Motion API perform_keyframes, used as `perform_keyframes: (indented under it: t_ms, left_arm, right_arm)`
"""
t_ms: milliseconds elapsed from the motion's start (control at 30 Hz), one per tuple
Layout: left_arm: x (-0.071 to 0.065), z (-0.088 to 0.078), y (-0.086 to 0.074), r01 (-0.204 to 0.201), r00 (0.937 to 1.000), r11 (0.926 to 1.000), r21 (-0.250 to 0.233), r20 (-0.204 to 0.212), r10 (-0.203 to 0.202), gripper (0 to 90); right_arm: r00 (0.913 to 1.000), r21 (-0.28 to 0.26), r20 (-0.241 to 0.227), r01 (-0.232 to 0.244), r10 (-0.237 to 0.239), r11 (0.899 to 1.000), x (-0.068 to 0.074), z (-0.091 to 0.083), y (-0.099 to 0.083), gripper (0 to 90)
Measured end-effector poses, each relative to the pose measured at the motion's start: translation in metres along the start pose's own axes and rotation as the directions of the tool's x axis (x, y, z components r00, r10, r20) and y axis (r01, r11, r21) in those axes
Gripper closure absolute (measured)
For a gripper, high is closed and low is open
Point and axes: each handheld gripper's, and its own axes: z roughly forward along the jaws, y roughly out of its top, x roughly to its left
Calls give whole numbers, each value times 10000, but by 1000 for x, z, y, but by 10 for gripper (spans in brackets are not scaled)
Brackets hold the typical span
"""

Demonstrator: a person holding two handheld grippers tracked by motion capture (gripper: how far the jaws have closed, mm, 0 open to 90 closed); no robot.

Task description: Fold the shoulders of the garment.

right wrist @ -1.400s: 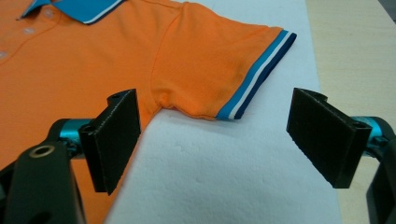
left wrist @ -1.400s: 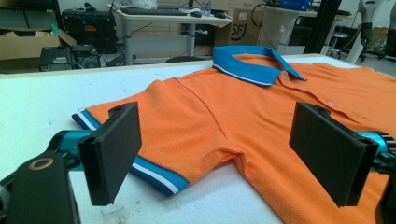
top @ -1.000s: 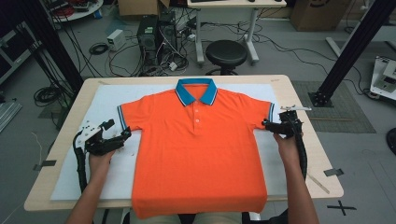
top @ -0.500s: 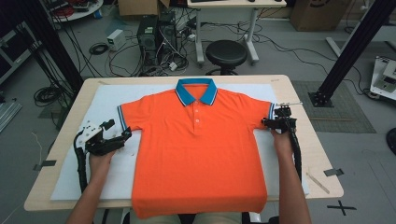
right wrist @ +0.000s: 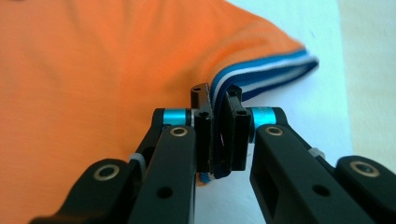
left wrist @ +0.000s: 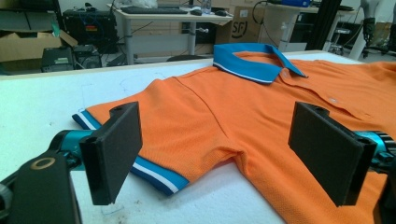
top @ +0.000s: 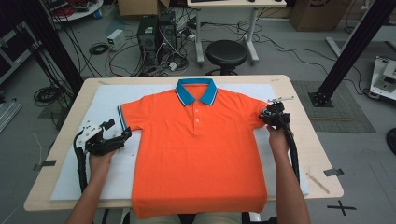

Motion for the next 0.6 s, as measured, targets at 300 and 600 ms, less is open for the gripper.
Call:
perform_keyframes:
  t_ms: [300,600]
  left_arm:
    - [0,0,0,-12,10000,10000,4,30,12,176]
    - [0,0,0,23,10000,10000,3,39,-23,176]
  right_arm:
    - [9919,-125,-663,1073,-1079,9941,40,0,16,846]
    - [9855,212,-872,1481,-1458,9887,60,12,17,721]
